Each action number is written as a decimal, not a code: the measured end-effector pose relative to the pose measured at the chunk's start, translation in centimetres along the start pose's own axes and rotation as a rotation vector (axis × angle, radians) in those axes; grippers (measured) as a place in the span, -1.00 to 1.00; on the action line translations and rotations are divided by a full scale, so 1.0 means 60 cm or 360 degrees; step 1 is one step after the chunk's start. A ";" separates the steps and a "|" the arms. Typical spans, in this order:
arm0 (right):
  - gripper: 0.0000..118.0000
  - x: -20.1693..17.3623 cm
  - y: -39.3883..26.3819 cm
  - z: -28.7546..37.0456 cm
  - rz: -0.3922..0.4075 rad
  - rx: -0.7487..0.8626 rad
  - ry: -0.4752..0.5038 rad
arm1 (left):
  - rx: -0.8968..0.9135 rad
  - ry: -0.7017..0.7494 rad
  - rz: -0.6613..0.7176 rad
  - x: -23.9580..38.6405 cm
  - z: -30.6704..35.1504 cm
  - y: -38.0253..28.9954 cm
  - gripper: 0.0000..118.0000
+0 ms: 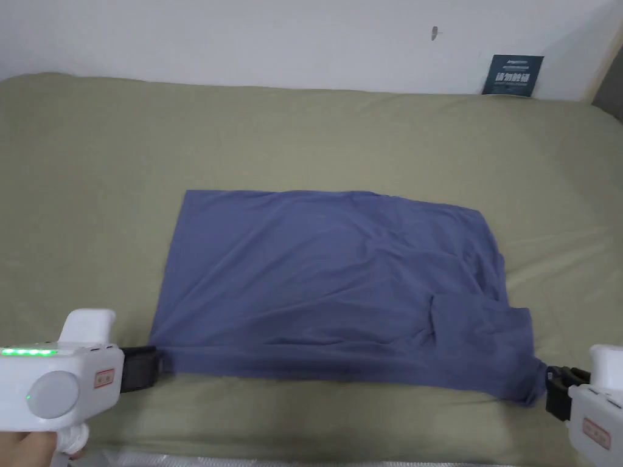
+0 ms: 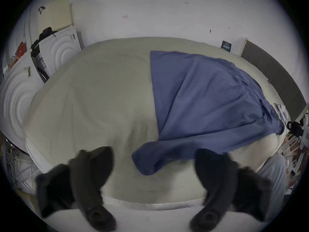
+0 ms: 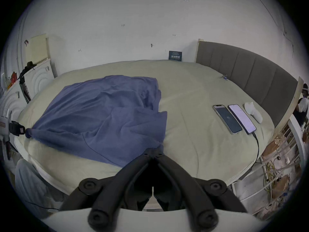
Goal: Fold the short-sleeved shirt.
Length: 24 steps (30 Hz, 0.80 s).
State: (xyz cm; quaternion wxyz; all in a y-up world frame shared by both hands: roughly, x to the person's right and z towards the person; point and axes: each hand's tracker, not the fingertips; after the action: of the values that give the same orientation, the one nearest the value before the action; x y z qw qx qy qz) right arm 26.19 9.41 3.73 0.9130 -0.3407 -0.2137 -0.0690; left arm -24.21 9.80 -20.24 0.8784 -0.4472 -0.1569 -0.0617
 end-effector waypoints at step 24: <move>-0.94 0.004 0.131 -0.073 0.0024 -0.0002 0.0079 | 0.0148 -0.0010 -0.0033 0.012 0.012 0.102 -0.92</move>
State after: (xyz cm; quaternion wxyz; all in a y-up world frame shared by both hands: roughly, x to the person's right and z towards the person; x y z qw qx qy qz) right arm 30.05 12.52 -3.82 0.9183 -0.3410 -0.1884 -0.0707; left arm -22.16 14.04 -24.27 0.8970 -0.4045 -0.1671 -0.0621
